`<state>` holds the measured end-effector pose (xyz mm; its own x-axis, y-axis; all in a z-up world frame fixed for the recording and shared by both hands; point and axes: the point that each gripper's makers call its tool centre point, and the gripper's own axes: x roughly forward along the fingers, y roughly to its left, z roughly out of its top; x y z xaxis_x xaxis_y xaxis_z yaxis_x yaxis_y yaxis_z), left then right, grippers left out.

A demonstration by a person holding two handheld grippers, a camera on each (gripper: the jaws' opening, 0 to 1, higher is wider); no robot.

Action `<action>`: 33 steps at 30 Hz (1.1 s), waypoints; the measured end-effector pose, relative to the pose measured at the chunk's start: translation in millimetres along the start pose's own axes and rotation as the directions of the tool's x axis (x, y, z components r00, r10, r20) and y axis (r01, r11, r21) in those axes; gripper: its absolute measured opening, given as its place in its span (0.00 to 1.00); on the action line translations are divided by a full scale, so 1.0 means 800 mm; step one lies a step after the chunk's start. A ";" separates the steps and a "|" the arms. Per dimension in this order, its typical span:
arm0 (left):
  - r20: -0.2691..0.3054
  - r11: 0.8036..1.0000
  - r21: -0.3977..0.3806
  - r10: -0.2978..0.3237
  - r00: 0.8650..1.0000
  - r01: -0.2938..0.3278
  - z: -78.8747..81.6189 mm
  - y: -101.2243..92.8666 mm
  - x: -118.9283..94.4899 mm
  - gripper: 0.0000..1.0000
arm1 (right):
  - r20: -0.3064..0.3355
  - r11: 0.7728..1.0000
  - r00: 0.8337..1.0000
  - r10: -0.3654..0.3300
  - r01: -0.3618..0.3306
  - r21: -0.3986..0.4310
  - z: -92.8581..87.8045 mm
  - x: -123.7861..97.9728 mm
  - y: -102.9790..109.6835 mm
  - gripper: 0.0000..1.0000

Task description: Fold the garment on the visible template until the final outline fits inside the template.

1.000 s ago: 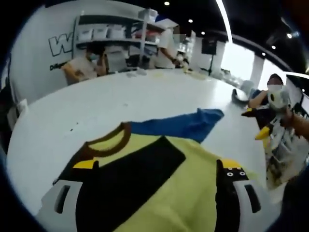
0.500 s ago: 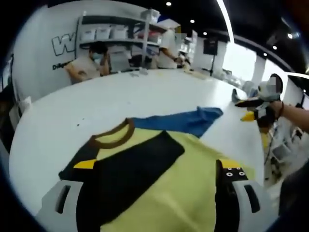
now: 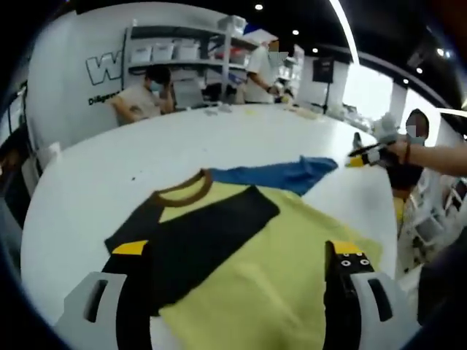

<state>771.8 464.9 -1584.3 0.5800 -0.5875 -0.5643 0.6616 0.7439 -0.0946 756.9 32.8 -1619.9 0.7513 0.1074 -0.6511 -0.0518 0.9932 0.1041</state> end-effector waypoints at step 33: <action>0.041 0.995 -0.063 0.080 0.996 -0.078 -0.025 0.014 -0.080 0.95 | -0.025 0.968 0.992 -0.120 0.123 0.220 -0.005 0.053 -0.065 0.58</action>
<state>732.6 517.6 -1565.6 0.6504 -0.5384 -0.5359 0.5833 0.8059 -0.1017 788.4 -13.9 -1655.9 0.7352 -0.0118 -0.6778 0.1868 0.9647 0.1859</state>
